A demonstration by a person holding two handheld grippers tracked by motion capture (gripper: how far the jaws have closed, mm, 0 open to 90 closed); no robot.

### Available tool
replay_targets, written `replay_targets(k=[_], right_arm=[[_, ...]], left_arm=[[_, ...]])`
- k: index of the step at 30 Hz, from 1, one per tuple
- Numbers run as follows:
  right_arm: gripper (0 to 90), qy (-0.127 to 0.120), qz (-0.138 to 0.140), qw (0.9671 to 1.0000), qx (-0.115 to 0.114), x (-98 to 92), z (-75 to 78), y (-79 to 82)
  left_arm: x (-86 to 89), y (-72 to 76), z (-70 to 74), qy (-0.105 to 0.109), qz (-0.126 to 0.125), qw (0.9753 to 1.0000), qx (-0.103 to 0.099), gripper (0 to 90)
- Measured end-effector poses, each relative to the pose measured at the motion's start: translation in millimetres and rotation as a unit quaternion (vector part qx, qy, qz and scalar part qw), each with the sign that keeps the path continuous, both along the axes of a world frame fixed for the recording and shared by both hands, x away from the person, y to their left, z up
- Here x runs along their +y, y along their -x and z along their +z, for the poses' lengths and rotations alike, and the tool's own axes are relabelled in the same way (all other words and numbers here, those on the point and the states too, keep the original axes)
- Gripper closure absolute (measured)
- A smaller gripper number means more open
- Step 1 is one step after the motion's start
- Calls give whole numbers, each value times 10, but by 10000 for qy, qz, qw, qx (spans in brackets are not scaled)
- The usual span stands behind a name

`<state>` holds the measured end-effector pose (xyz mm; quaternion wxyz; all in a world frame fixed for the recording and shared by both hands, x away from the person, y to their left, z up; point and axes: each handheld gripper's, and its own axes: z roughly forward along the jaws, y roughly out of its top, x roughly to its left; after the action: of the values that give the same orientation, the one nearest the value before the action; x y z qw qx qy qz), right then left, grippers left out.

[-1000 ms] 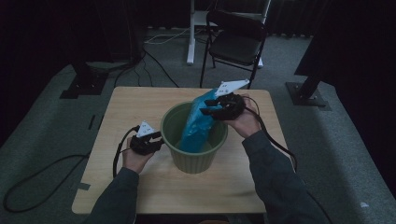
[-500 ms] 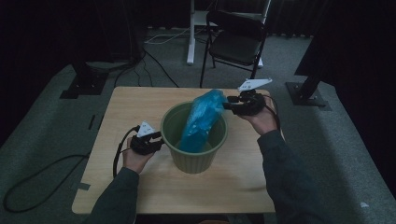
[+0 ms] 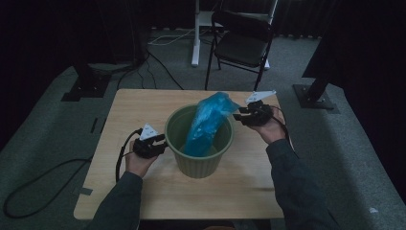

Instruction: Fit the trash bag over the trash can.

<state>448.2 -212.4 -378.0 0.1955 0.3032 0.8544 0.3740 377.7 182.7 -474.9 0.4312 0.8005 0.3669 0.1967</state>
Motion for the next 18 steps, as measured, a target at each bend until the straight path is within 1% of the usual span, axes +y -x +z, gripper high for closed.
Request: replay_targets(k=[1, 3, 4, 5, 6, 7, 8, 9, 10, 11, 12, 13, 14, 15, 16, 18], right_arm=[[591, 36, -21, 10000, -29, 33, -22, -39], [591, 50, -1, 10000, -47, 52, -32, -60], [611, 93, -7, 9999, -56, 72, -42, -83], [662, 152, -54, 9999, -62, 91, -54, -110], [732, 158, -76, 9998, -36, 104, -65, -144], [776, 120, -50, 9999, -22, 109, -69, -161], [776, 120, -50, 9999, -22, 109, -69, -161], [831, 56, -44, 10000, -40, 121, -70, -176], [898, -174, -8, 9998, -98, 143, -54, -171], [898, -174, -8, 9998, -98, 143, -54, -171], [900, -284, 71, 9995, -74, 153, -42, -162], [900, -284, 71, 9995, -74, 153, -42, -162], [900, -422, 160, 9990, -13, 154, -30, -139], [900, -422, 160, 9990, -13, 154, -30, -139], [900, -556, 274, 9981, 45, 148, -23, -109], [900, -587, 327, 9977, 60, 146, -21, -93]], left_arm=[[4, -4, 3, 20, 18, 10000, -12, 608], [7, -4, 8, 27, 17, 10000, -19, 608], [10, -3, 15, 38, 23, 10000, -21, 608], [16, -4, 24, 81, 22, 10000, -20, 608], [20, -4, 33, 95, 33, 9999, -33, 608], [35, -6, 54, 159, 36, 9999, -39, 607], [35, -6, 54, 159, 36, 9999, -39, 607], [54, -7, 90, 305, 60, 9995, -66, 607], [71, -11, 129, 349, 106, 9993, -117, 606], [71, -11, 129, 349, 106, 9993, -117, 606], [97, -22, 170, 489, 141, 9986, -127, 606], [97, -22, 170, 489, 141, 9986, -127, 606], [105, -32, 196, 510, 142, 9985, -143, 606], [105, -32, 196, 510, 142, 9985, -143, 607], [102, -38, 213, 510, 142, 9985, -153, 607], [100, -40, 222, 507, 127, 9985, -161, 607]])
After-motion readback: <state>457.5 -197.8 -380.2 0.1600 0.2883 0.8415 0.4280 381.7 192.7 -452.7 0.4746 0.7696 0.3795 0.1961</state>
